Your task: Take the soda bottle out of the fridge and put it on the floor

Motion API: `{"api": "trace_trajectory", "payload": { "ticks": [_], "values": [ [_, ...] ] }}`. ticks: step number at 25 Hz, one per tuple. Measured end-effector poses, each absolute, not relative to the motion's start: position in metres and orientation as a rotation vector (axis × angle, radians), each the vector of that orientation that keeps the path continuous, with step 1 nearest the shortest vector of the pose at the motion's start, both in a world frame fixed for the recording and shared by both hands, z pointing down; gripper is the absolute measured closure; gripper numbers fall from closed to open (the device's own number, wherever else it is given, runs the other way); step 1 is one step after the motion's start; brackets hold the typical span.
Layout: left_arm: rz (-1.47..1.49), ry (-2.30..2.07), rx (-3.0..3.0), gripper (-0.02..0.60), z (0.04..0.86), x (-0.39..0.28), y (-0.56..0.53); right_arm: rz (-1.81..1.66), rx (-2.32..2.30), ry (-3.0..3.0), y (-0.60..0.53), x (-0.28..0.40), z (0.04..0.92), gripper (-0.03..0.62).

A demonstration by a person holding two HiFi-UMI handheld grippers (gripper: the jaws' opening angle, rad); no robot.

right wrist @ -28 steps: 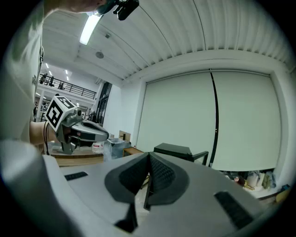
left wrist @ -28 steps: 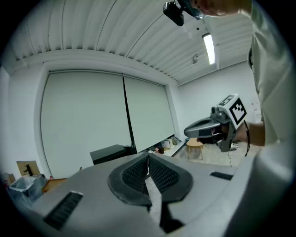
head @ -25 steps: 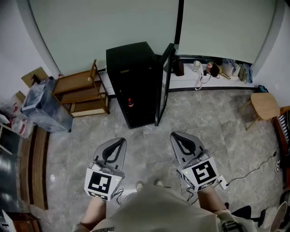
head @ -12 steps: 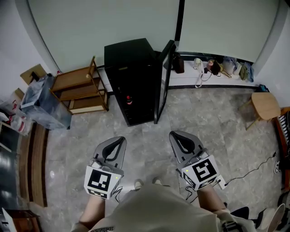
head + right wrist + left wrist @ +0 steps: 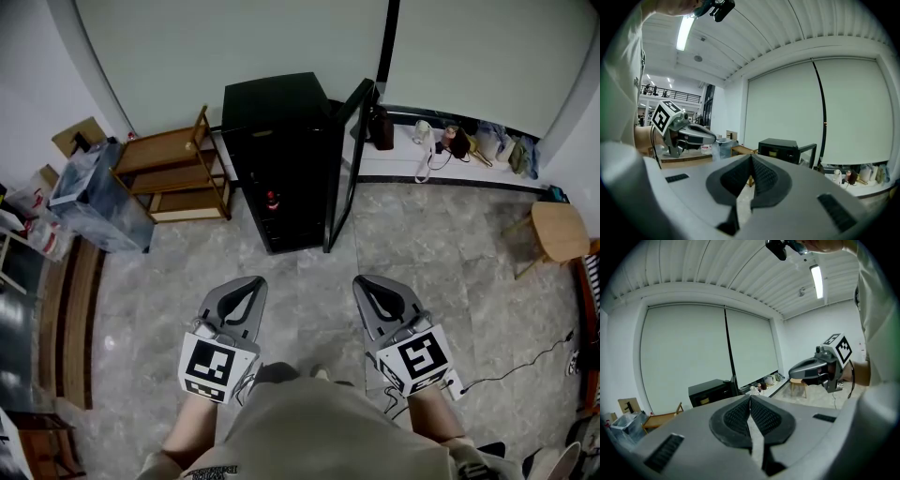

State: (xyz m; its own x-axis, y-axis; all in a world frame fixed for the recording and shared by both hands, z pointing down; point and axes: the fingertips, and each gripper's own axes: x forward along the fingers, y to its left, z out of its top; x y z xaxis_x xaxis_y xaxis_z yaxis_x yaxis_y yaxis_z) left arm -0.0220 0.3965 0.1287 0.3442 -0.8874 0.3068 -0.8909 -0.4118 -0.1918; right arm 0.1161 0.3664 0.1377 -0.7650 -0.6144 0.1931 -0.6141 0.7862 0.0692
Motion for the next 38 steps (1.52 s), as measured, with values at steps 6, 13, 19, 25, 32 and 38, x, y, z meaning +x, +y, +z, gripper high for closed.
{"api": "trace_trajectory", "payload": {
  "ticks": [6, 13, 19, 25, 32, 38],
  "values": [
    [0.582, -1.703, 2.549, 0.575, 0.139, -0.018, 0.388, 0.039, 0.936, -2.773, 0.357, 0.116, 0.151, 0.599],
    [0.566, -1.717, 2.549, 0.575, 0.146, -0.039, 0.351, 0.005, 0.916, -2.765, 0.317, 0.088, 0.156, 0.599],
    [0.579, -1.687, 2.571, 0.575, 0.152, -0.063, 0.3, 0.01, 0.908, -2.751, 0.268, 0.057, 0.165, 0.599],
    [0.596, -1.642, 2.558, 0.575, 0.168, -0.095, 0.242, 0.034, 0.91, -2.716, 0.212, 0.023, 0.176, 0.599],
    [0.63, -1.581, 2.551, 0.575, 0.182, -0.138, 0.169, 0.083, 0.928, -2.661, 0.141, -0.019, 0.185, 0.599],
    [0.665, -1.528, 2.566, 0.575, 0.197, -0.177, 0.103, 0.158, 0.936, -2.602, 0.082, -0.055, 0.202, 0.599]
  ]
}}
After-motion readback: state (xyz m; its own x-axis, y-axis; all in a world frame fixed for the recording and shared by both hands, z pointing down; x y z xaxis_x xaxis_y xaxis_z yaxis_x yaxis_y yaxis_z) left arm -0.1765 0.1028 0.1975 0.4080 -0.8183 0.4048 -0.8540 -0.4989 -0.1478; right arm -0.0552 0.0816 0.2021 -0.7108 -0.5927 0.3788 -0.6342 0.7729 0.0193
